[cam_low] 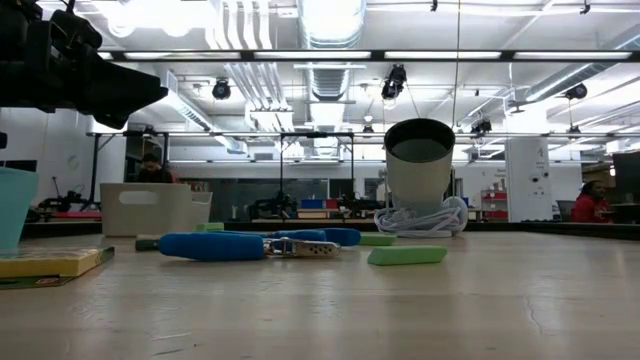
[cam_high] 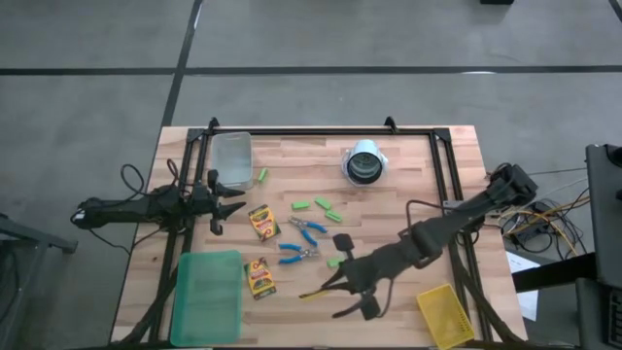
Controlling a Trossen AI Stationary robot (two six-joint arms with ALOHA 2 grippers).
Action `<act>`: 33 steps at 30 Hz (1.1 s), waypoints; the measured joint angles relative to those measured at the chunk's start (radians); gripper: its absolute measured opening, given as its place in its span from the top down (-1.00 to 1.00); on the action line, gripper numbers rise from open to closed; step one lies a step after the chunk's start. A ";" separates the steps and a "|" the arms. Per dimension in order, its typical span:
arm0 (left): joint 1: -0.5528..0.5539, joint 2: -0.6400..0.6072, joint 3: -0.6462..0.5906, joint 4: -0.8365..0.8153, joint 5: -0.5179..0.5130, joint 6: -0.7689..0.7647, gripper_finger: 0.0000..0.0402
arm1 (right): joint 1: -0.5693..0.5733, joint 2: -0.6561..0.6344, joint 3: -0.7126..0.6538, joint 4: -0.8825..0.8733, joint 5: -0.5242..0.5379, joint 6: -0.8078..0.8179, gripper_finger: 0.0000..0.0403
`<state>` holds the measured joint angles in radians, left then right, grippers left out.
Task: Pick & Place School Supplies
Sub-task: Put the yellow crayon box into the green bin
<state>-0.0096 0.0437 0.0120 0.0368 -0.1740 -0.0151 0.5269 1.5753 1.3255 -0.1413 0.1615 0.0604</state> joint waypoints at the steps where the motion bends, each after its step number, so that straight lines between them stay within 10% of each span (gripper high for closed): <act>1: 0.000 0.000 0.000 0.000 0.000 0.000 0.23 | 0.007 -0.014 -0.005 -0.016 0.009 0.014 0.96; 33: 0.000 0.000 0.000 0.000 0.000 0.000 0.23 | 0.012 -0.068 -0.111 0.180 0.103 0.110 0.96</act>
<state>-0.0097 0.0437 0.0120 0.0368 -0.1739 -0.0151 0.5392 1.5070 1.2143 0.0386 0.2645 0.1706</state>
